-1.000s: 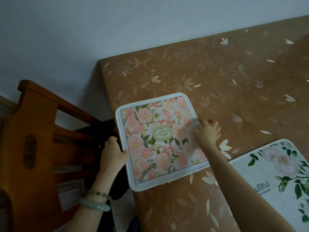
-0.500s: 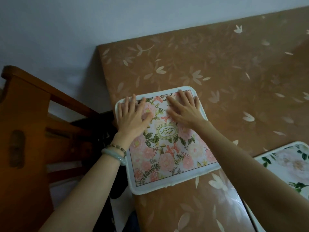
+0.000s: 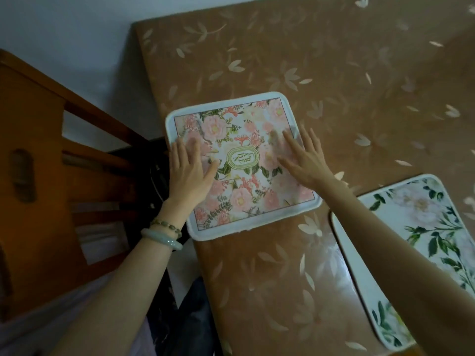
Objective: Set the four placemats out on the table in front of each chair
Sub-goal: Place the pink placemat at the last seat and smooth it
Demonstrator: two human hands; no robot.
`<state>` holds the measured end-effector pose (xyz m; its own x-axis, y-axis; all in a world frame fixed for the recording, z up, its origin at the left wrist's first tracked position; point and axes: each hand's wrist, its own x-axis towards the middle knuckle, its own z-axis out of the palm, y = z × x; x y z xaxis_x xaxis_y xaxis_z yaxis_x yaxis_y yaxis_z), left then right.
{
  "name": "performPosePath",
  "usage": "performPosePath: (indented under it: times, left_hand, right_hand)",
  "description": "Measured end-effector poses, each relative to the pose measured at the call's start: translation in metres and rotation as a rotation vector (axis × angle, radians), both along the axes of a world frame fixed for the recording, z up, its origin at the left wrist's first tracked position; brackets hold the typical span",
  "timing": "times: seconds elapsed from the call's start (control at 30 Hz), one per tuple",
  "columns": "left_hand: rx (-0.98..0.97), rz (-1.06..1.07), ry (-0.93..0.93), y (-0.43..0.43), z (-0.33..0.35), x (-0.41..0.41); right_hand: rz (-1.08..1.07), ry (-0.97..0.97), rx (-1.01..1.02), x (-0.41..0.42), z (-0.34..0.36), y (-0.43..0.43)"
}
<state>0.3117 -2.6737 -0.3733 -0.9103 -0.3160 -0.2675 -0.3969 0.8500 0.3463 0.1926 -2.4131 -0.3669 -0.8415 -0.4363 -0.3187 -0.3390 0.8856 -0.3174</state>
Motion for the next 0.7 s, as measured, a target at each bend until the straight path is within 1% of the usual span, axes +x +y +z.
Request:
performPosePath:
  times: [0.07,0.13,0.23,0.33,0.43,0.57,0.7]
  left_hand:
    - [-0.039,-0.009,-0.013,0.012,-0.005,0.02]
    - [-0.105,-0.025,-0.005,0.019,-0.011,0.03]
    - [-0.161,0.005,0.0,0.022,-0.013,0.028]
    - [-0.087,0.021,-0.042,0.035,-0.006,0.032]
    - [-0.024,-0.059,-0.051,0.057,-0.003,0.055]
    - [-0.043,-0.097,-0.092,0.07,-0.002,0.082]
    - [-0.071,-0.099,-0.054,0.07,-0.004,0.085]
  right_hand:
    - [0.032,-0.015,0.038,0.024,-0.008,0.009]
    - [0.03,0.025,0.089,0.041,-0.017,0.009]
    - [0.029,0.073,0.153,0.043,-0.022,0.004]
    - [0.019,0.059,0.168,0.047,-0.015,0.001]
    - [-0.01,0.078,0.096,0.075,-0.013,-0.009]
    - [-0.051,-0.011,0.02,0.104,-0.009,-0.008]
    - [0.013,-0.002,0.069,0.112,-0.011,0.004]
